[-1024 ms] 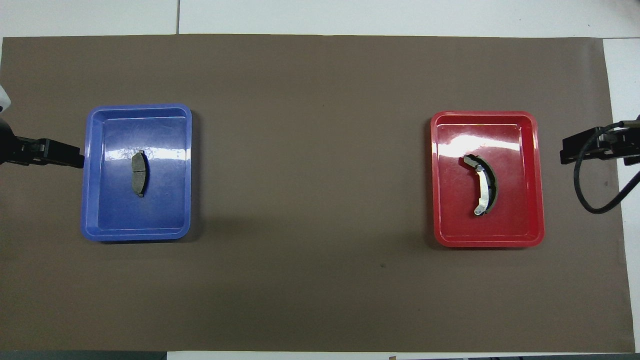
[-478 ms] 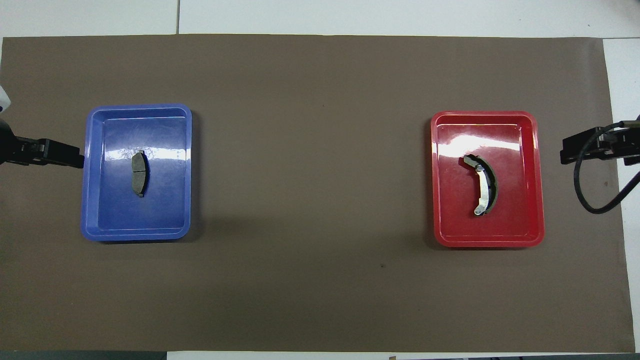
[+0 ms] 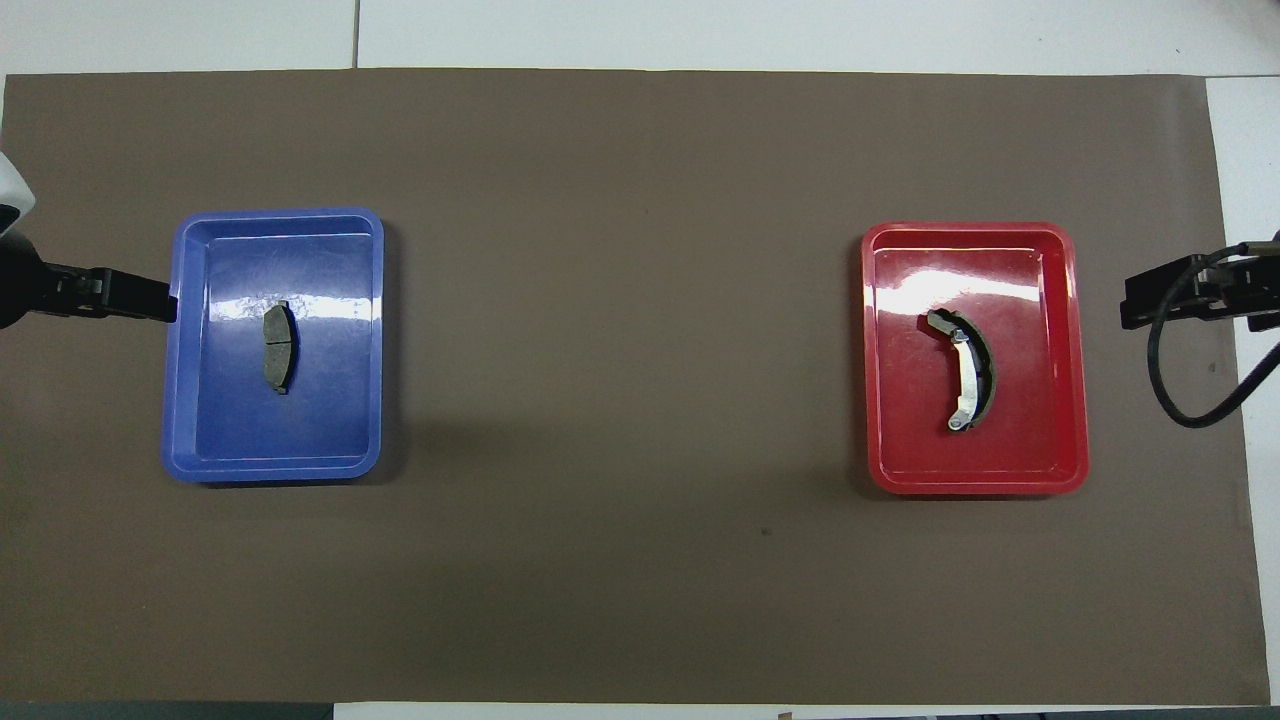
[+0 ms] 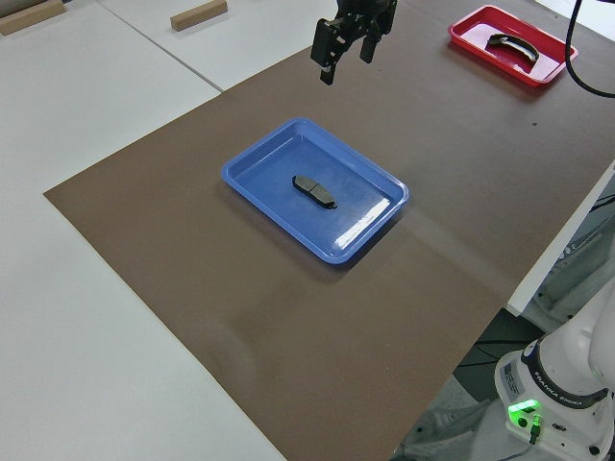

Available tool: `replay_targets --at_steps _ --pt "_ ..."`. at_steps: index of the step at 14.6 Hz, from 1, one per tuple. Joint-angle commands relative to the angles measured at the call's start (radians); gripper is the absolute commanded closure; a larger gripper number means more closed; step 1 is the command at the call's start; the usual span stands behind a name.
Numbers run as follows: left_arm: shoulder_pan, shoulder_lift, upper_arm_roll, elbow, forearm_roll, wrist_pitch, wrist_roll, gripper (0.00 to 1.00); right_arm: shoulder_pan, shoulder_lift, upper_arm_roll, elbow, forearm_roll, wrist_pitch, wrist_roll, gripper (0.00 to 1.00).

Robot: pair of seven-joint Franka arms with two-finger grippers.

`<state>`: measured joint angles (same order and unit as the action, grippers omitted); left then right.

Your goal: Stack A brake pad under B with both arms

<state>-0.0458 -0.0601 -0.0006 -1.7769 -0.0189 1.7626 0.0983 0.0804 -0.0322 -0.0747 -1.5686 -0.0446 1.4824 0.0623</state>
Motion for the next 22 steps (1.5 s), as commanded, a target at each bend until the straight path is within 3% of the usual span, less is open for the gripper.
replay_targets --at_steps 1,12,16,19,22 --pt "-0.003 -0.011 -0.001 -0.105 0.014 0.124 -0.009 0.01 -0.017 -0.005 0.007 -0.004 0.0 -0.011 -0.018 0.0" --pt "-0.003 0.143 -0.001 -0.378 0.014 0.578 -0.009 0.01 -0.014 -0.02 0.007 -0.046 0.002 0.022 -0.015 0.0" --pt "-0.002 0.193 -0.001 -0.417 0.014 0.662 -0.008 0.04 -0.014 -0.13 0.007 -0.435 0.003 0.416 -0.021 0.0" --pt "0.007 0.195 -0.001 -0.453 0.014 0.709 -0.006 0.05 -0.031 -0.046 0.006 -0.478 0.072 0.487 -0.096 0.0" --pt "0.009 0.224 -0.001 -0.457 0.014 0.718 -0.006 0.05 -0.04 0.006 0.006 -0.632 0.08 0.755 -0.177 0.0"
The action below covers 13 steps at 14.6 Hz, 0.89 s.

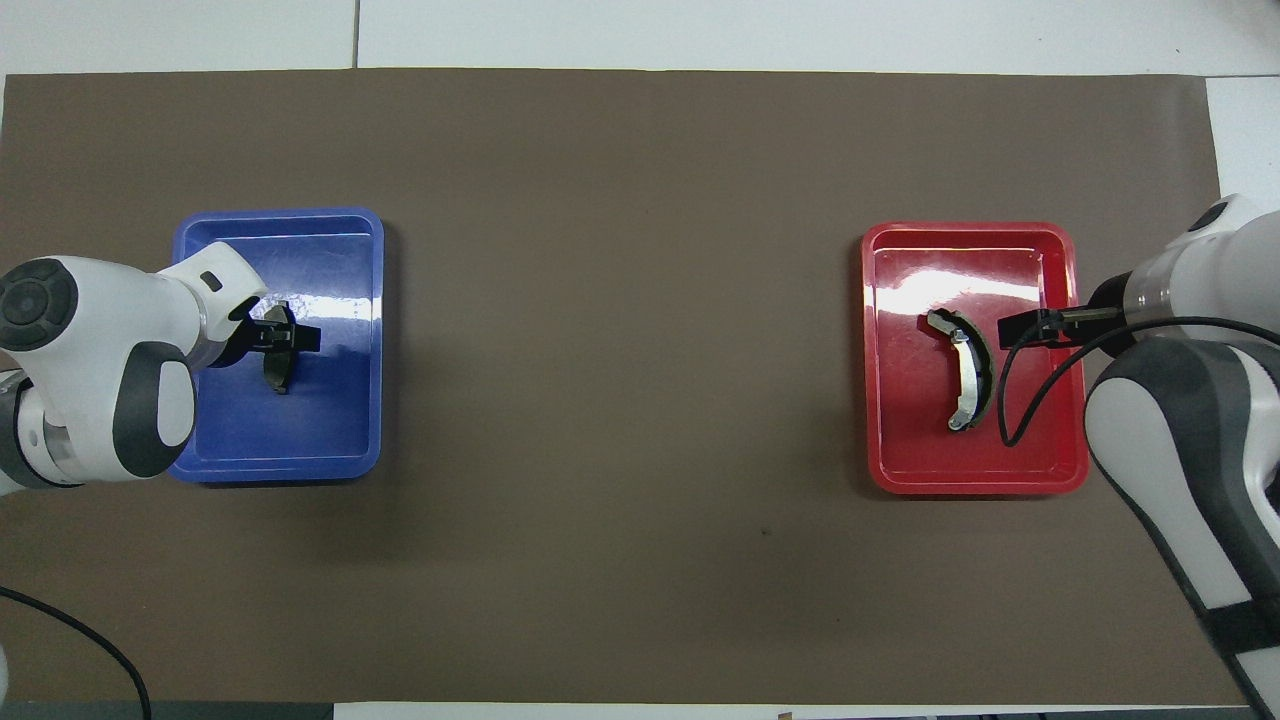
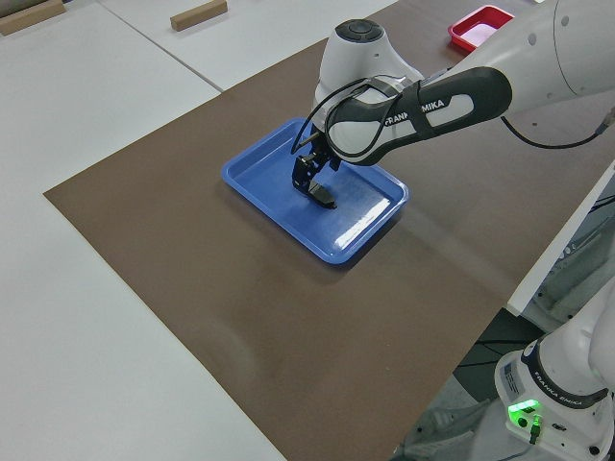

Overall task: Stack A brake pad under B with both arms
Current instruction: 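Grasp the small pad with the left gripper while the right gripper grasps the curved pad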

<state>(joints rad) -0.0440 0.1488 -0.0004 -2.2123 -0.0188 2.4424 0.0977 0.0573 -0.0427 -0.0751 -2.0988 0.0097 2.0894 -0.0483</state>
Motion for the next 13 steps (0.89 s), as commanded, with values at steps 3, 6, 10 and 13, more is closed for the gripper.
replay_targets --at_steps 3,6,10,13 --pt "0.01 0.028 -0.001 -0.024 0.014 0.055 -0.006 0.06 -0.016 0.056 0.006 -0.188 0.026 0.311 -0.088 0.0" --pt "0.013 0.028 -0.001 -0.032 0.014 0.055 -0.006 0.1 -0.042 0.101 0.006 -0.202 0.026 0.34 -0.12 0.0" --pt "0.024 0.026 0.002 -0.032 0.014 0.052 -0.001 0.35 -0.036 0.136 0.006 -0.245 0.027 0.432 -0.127 0.01" --pt "0.027 0.026 0.003 -0.021 0.014 0.041 -0.003 0.77 -0.027 0.153 0.008 -0.245 0.027 0.446 -0.122 0.01"
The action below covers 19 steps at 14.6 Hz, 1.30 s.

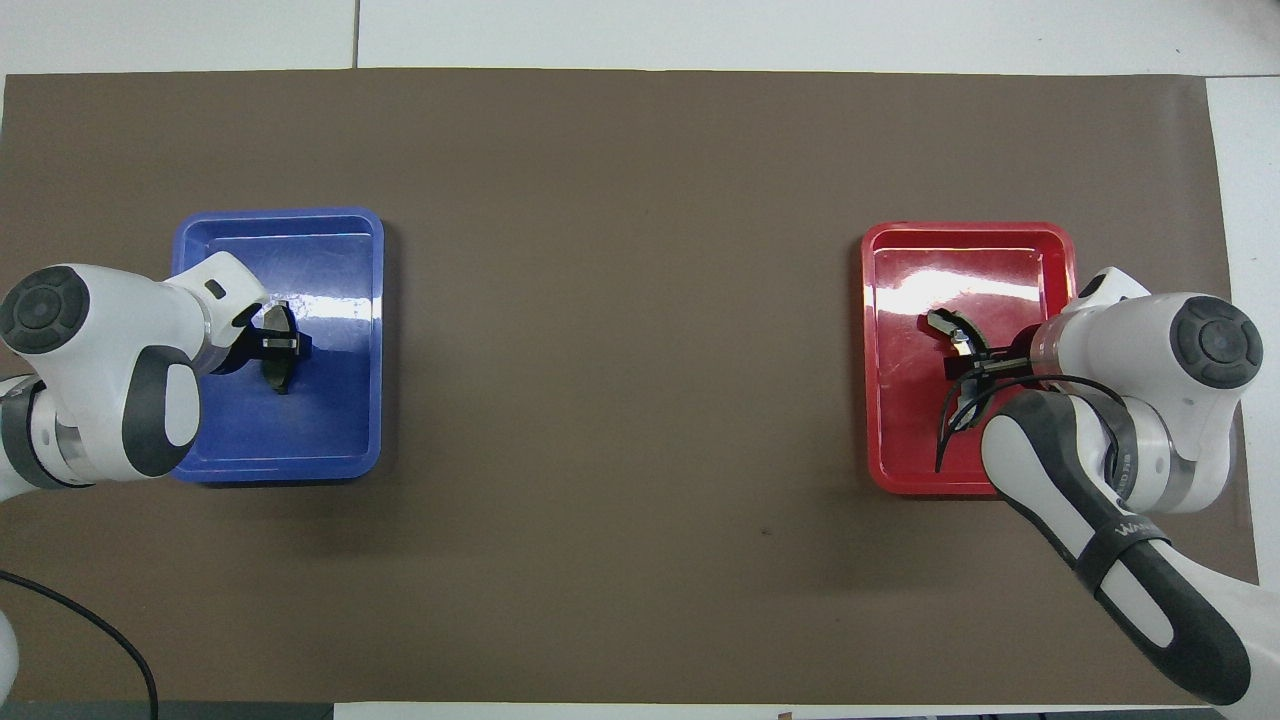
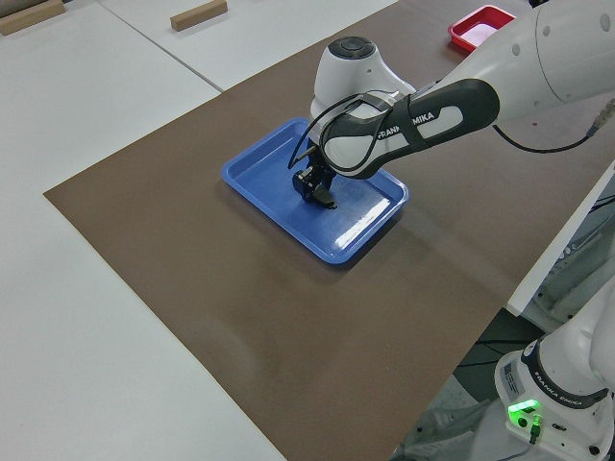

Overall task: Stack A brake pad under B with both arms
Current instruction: 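Grasp the small pad with the left gripper while the right gripper grasps the curved pad, then lift the small pad with the left gripper while the right gripper lifts the curved pad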

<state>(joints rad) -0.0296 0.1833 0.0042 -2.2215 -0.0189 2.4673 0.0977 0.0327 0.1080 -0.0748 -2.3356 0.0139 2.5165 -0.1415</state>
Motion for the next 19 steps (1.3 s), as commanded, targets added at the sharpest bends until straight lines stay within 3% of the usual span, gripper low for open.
replay_targets --at_steps 1,3,7,9,12,13,16,19 --pt "0.019 -0.014 -0.001 -0.01 0.014 0.013 -0.001 0.85 0.001 0.002 0.007 -0.01 0.023 0.018 -0.027 0.01" --pt "0.027 -0.034 -0.001 0.022 0.014 -0.046 -0.001 0.95 0.001 0.001 0.007 -0.01 0.023 0.013 -0.027 0.02" --pt "-0.024 -0.038 -0.006 0.193 0.016 -0.207 -0.003 0.96 0.003 -0.004 0.007 -0.01 0.031 -0.008 0.008 0.17" --pt "-0.084 -0.027 -0.006 0.25 0.01 -0.255 -0.013 0.96 0.003 -0.004 0.007 -0.008 0.031 -0.01 0.007 0.41" --pt "-0.229 -0.033 -0.006 0.244 0.007 -0.26 -0.109 0.96 0.004 0.001 0.01 0.004 0.031 -0.015 0.003 0.95" --pt "-0.277 -0.037 -0.006 0.235 0.007 -0.258 -0.177 0.96 0.004 0.002 0.02 0.016 0.031 -0.028 0.005 1.0" --pt "-0.433 -0.039 -0.006 0.221 0.008 -0.242 -0.355 0.96 0.001 0.004 0.023 0.122 0.031 -0.168 -0.01 1.0" --pt "-0.506 -0.024 -0.006 0.212 0.008 -0.194 -0.453 0.96 -0.002 0.002 0.021 0.174 0.029 -0.206 -0.018 1.0"
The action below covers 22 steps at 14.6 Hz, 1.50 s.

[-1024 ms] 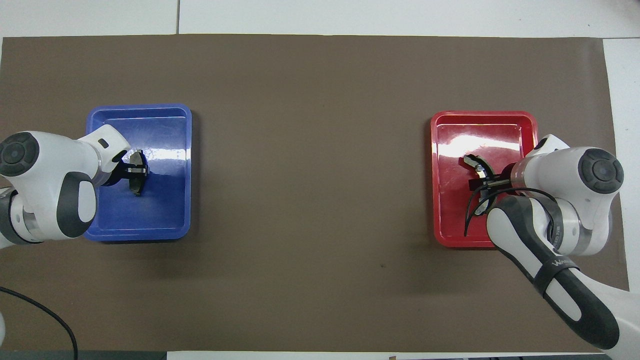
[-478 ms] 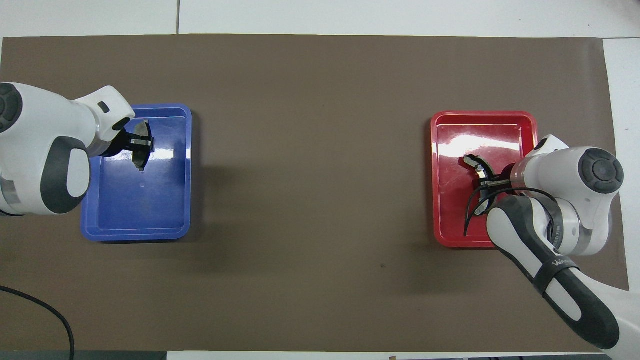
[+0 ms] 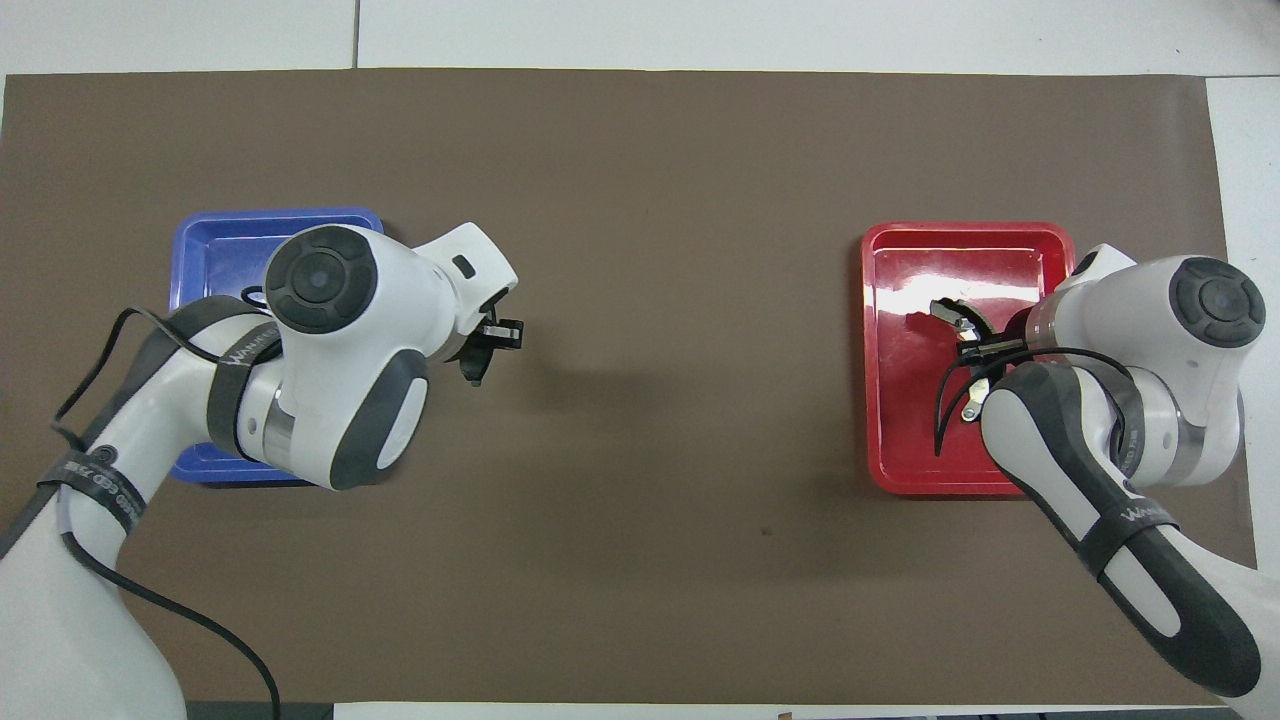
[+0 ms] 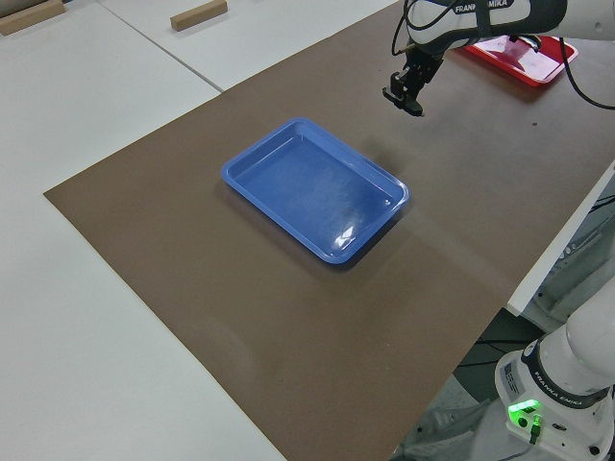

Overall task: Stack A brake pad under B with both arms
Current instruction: 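Lift the small pad with the left gripper while the right gripper lifts the curved pad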

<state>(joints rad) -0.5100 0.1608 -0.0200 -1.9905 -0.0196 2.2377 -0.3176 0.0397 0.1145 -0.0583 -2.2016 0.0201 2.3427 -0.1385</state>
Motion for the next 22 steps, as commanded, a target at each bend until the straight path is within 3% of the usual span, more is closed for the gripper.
replay_targets --at_steps 1,4,9,12,13,14,15,16,19,22 --pt "-0.041 -0.001 0.018 -0.025 0.007 0.046 -0.041 0.96 -0.015 -0.004 0.005 0.054 0.021 -0.045 -0.032 1.0" --pt "-0.119 0.051 0.018 -0.018 0.007 0.101 -0.189 0.96 -0.024 -0.003 0.003 0.106 0.021 -0.086 -0.047 1.0" --pt "-0.202 0.167 0.018 0.01 0.004 0.249 -0.293 0.96 -0.004 0.031 0.009 0.279 0.021 -0.245 -0.004 1.0" --pt "-0.216 0.178 0.017 0.016 0.004 0.25 -0.324 0.95 -0.003 0.059 0.082 0.371 0.023 -0.321 0.09 1.0" --pt "-0.216 0.18 0.017 0.015 0.004 0.252 -0.324 0.88 -0.001 0.06 0.113 0.379 0.02 -0.321 0.155 1.0" --pt "-0.214 0.18 0.017 0.016 0.004 0.25 -0.324 0.67 -0.001 0.063 0.142 0.381 0.02 -0.318 0.195 1.0" --pt "-0.211 0.181 0.017 0.015 0.004 0.252 -0.319 0.3 -0.001 0.065 0.165 0.381 0.02 -0.31 0.218 1.0" --pt "-0.211 0.181 0.018 0.015 0.004 0.253 -0.321 0.0 0.003 0.066 0.179 0.379 0.02 -0.306 0.244 1.0" --pt "-0.197 0.165 0.018 0.021 0.004 0.238 -0.316 0.0 0.058 0.074 0.181 0.376 0.009 -0.298 0.318 1.0" --pt "-0.135 0.1 0.025 0.021 0.004 0.174 -0.305 0.0 0.116 0.074 0.181 0.367 0.009 -0.266 0.419 1.0"
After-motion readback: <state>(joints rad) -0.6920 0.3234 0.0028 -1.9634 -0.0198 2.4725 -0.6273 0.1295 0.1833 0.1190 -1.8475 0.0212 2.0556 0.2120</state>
